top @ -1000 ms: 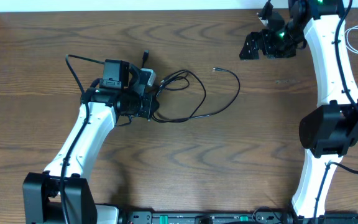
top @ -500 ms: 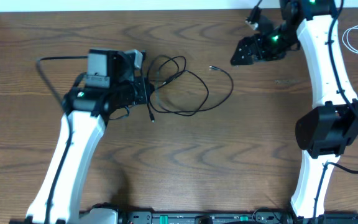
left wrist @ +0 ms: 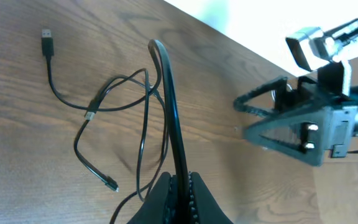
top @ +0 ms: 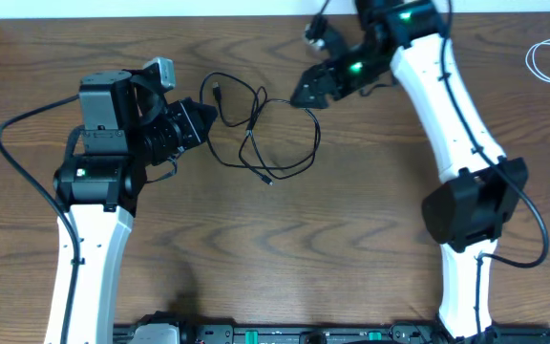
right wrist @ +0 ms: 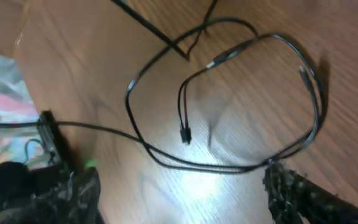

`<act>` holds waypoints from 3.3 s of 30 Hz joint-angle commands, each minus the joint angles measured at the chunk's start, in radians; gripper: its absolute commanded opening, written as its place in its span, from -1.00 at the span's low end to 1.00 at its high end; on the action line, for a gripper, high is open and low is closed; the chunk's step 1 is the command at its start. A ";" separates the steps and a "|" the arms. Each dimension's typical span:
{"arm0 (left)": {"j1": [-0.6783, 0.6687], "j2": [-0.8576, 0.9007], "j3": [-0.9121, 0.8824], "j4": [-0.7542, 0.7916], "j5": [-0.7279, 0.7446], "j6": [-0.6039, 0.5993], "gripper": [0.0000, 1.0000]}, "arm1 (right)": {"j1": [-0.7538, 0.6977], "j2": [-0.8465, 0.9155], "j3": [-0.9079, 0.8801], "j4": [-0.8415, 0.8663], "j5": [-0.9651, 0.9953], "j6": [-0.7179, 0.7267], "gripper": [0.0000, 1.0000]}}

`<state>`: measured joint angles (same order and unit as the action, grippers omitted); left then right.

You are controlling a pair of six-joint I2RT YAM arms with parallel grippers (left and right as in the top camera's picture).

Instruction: Untangle cables

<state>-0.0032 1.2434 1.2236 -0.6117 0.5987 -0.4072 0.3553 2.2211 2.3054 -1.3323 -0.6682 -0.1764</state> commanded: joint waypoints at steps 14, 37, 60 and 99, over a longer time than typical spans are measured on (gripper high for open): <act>0.071 0.015 0.009 -0.173 -0.171 -0.018 -0.85 | 0.322 0.154 -0.005 0.154 0.385 0.542 0.06; 0.085 0.129 0.005 -0.211 -0.498 -0.042 -0.86 | -0.071 -0.385 -0.003 0.000 0.542 0.507 -0.98; 0.144 0.178 0.003 -0.218 -0.692 -0.031 -0.85 | -0.956 -0.480 -0.003 0.380 0.475 0.511 -0.98; 0.071 0.196 -0.009 -0.210 -0.400 0.007 -0.85 | -1.108 0.056 -0.004 0.227 0.607 0.523 0.25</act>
<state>0.1074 1.4326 1.2224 -0.8223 0.1680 -0.4366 -0.7437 2.2444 2.2944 -1.0946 -0.0452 0.3305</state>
